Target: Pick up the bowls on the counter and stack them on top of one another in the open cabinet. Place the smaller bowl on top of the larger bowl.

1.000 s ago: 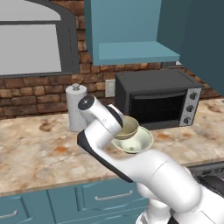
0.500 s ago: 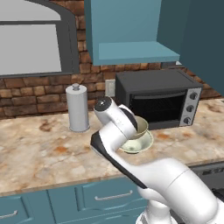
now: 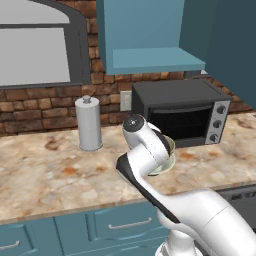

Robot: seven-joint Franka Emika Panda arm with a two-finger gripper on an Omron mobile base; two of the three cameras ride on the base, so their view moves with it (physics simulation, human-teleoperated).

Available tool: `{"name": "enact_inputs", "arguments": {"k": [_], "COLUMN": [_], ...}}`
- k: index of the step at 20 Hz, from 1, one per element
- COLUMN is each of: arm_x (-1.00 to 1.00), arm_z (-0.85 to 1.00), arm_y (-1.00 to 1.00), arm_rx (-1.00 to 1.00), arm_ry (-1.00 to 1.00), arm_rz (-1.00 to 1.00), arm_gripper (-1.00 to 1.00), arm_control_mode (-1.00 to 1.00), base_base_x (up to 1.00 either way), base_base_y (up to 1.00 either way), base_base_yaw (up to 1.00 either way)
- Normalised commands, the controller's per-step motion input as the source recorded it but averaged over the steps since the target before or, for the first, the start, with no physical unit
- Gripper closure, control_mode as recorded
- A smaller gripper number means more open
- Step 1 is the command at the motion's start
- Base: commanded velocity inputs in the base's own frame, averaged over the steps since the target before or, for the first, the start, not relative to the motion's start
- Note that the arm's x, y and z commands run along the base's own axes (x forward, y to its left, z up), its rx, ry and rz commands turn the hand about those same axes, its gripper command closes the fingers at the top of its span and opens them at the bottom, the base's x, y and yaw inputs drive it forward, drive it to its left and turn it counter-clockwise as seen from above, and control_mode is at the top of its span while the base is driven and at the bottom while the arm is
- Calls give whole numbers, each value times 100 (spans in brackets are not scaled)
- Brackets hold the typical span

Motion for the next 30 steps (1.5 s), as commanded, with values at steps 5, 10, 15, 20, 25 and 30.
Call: {"name": "enact_inputs", "arguments": {"k": [5, 10, 15, 20, 25, 30], "arm_x": [6, 9, 8, 6, 7, 7], "arm_z": [-14, -17, -17, -11, -11, -12], "arm_y": [-9, -4, -5, -9, -6, -2], "arm_rx": [1, 0, 0, 0, 0, 0], "arm_ry": [9, 6, 2, 0, 0, 1], "arm_rz": [7, 6, 5, 3, 3, 3], "arm_gripper": [100, 100, 100, 100, 100, 100], "arm_control_mode": [-100, -100, -100, -100, -100, -100], "base_base_x": [0, 0, 0, 0, 0, 0], "base_base_y": [0, 0, 0, 0, 0, 0], "base_base_yaw": [0, 0, 0, 0, 0, 0]}}
